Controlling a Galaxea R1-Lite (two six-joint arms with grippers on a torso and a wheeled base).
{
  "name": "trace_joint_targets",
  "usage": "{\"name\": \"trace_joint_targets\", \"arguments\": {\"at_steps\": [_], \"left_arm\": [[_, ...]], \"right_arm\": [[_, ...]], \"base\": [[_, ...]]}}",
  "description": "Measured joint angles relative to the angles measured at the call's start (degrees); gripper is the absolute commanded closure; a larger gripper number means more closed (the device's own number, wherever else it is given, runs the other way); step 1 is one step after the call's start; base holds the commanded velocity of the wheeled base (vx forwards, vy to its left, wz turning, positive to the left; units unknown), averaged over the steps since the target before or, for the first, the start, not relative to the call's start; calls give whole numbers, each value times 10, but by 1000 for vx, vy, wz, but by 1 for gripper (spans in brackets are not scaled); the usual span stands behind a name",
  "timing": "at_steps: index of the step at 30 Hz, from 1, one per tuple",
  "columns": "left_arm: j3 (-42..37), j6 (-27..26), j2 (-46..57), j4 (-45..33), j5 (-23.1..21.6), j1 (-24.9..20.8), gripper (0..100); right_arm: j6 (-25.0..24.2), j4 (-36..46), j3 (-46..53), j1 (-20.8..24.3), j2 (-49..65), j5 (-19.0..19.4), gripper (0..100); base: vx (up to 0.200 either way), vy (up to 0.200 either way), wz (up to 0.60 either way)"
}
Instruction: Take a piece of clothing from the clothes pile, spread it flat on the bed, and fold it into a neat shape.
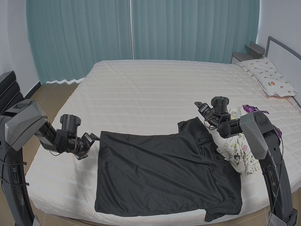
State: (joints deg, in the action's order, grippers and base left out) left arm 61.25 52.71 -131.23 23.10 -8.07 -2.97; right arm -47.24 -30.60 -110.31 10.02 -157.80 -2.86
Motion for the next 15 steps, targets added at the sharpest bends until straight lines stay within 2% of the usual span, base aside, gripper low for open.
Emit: {"name": "trace_joint_targets", "arguments": {"at_steps": [10,15], "left_arm": [[-6,-1,1,0,-1,-1,0],[-9,-1,2,0,-1,-2,0]], "right_arm": [[90,10,148,-25,36,70,0],[107,8,161,-32,36,78,0]], "base": [[0,0,0],[0,0,0]]}}
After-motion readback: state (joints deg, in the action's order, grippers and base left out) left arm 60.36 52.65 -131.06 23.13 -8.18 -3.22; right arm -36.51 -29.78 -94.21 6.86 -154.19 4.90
